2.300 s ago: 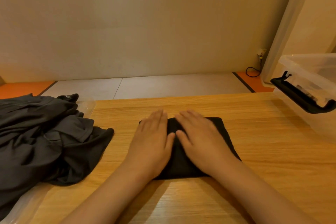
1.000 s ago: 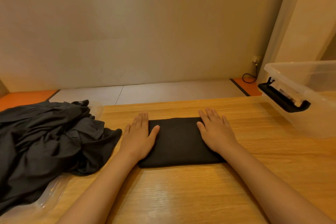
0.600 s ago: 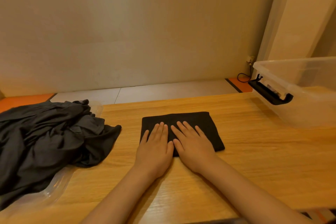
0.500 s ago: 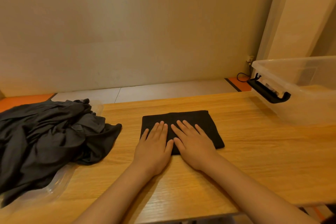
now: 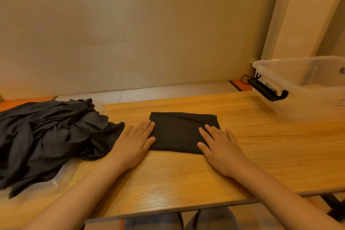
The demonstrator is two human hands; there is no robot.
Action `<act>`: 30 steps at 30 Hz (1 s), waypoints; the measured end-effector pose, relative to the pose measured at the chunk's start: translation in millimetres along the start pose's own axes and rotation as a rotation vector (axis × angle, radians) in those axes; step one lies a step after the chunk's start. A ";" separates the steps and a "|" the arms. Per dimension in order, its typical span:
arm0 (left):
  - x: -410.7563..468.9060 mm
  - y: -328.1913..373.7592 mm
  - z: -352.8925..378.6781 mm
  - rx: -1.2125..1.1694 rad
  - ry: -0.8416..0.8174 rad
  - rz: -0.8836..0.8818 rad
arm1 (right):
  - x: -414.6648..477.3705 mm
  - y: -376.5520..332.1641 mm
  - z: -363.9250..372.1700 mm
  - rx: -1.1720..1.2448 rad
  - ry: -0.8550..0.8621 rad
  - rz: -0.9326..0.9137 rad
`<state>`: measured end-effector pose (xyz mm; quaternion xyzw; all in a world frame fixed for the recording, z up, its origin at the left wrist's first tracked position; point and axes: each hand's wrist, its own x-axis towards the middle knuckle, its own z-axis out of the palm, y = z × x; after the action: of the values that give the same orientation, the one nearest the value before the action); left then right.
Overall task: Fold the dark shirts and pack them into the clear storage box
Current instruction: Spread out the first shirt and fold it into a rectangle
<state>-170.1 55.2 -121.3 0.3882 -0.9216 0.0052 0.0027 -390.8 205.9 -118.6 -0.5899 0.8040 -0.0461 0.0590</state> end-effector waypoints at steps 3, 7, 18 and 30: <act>5.8 -25.0 -10.8 0.170 0.080 -0.106 | -43.4 -27.1 -12.2 -0.084 0.022 -0.066; -17.2 7.3 -20.4 -0.046 0.171 -0.160 | -63.0 -39.7 -26.9 0.041 0.180 -0.183; -45.4 81.4 8.7 -0.122 -0.022 -0.030 | -0.7 -23.6 8.9 0.014 -0.017 -0.311; -99.3 54.8 0.3 -0.263 0.013 0.424 | -62.6 -26.9 3.2 0.037 -0.063 -0.396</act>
<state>-139.9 164.5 -122.9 0.1822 -0.9751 -0.1120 0.0579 -346.4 257.5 -115.4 -0.7364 0.6691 -0.0531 0.0849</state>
